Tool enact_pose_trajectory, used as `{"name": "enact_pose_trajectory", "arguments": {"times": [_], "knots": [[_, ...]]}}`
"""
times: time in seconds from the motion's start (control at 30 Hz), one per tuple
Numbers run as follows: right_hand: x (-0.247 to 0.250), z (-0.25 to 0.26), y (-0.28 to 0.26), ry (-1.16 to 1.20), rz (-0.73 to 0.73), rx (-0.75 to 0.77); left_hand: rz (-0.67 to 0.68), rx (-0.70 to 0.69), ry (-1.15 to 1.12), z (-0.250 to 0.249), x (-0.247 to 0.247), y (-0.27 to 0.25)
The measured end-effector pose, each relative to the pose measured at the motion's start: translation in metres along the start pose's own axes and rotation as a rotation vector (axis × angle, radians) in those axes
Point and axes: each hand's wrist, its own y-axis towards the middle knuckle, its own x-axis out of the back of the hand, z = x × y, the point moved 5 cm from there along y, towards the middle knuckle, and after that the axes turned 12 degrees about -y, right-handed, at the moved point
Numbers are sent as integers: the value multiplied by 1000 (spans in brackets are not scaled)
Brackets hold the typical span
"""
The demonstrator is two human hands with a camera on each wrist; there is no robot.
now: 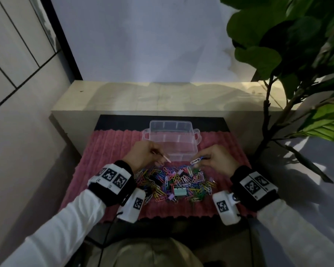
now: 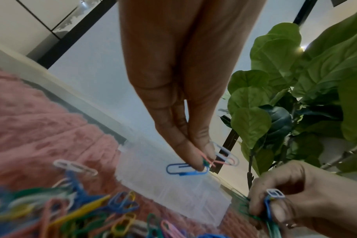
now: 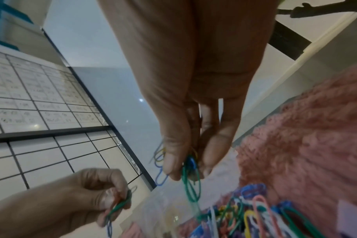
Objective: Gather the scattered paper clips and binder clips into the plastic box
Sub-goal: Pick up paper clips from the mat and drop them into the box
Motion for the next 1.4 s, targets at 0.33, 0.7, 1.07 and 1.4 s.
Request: {"name": "enact_pose_trajectory", "arguments": {"times": [0.33, 0.7, 1.07, 1.4], "knots": [[11, -10, -7, 156, -31, 21, -23, 21, -96, -10, 20, 18], [15, -12, -12, 280, -55, 21, -90, -12, 156, -19, 28, 48], [6, -14, -13, 359, -12, 0, -153, -102, 379, -17, 26, 37], [3, -17, -19, 512, -68, -34, -240, -41, 199, -3, 53, -48]]}}
